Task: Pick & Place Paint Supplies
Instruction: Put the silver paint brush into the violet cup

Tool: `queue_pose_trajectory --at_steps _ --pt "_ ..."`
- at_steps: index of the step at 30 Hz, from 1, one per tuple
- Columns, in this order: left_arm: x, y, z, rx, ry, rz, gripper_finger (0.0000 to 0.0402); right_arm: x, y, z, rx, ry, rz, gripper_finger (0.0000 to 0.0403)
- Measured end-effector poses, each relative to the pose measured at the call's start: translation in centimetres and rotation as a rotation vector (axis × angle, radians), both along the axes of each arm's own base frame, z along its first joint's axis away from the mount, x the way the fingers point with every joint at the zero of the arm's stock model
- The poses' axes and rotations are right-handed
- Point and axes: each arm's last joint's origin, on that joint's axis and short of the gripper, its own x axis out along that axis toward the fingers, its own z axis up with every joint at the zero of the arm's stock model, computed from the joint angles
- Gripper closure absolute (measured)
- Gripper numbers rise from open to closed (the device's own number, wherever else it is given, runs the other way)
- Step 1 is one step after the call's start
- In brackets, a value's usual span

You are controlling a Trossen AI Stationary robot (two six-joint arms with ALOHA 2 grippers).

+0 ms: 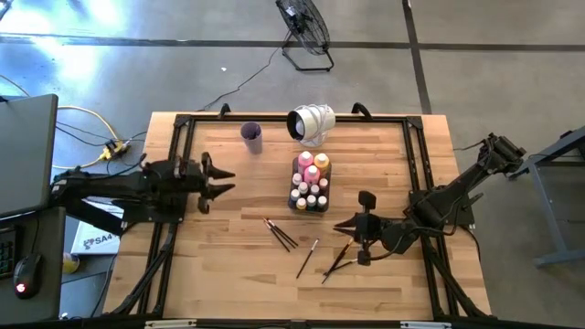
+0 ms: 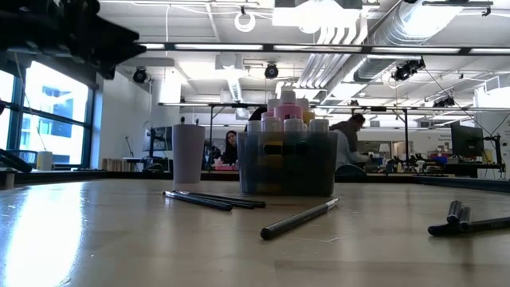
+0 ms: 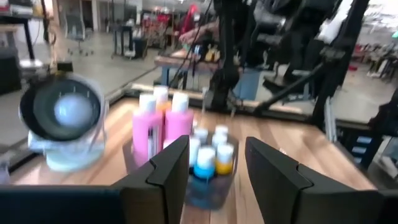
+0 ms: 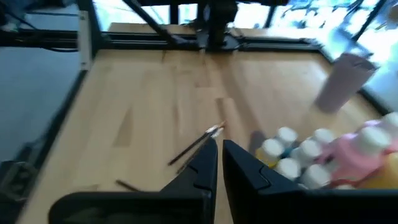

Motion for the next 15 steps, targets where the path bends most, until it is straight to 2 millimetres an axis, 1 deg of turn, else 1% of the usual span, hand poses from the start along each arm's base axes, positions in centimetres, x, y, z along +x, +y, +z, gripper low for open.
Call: queue_pose_trajectory --at_steps 2,4,6,9,12,15 --pt "0.1 -0.3 -0.6 -0.004 0.02 0.003 0.0248 0.0 0.1 -0.1 0.041 0.012 0.02 0.0387" --pt "0.2 -0.7 -0.7 -0.004 0.024 -0.018 0.0248 -0.1 0.1 -0.3 0.06 0.043 0.037 0.0387" --pt "0.2 -1.0 -0.6 -0.003 0.023 -0.048 0.0248 -0.5 0.0 -0.9 0.067 0.12 0.058 0.0387" --pt "0.1 -1.5 -0.5 0.015 0.006 -0.09 0.0248 -0.9 -0.3 -2.2 0.123 0.278 0.069 0.0393" --pt "0.1 -1.9 -0.2 0.027 -0.017 -0.122 0.0248 -0.6 -0.5 -3.3 0.198 0.369 0.028 0.0399" --pt "0.0 -2.1 -0.1 0.027 -0.027 -0.139 0.0248 0.3 -0.2 -4.0 0.229 0.359 0.006 0.04"
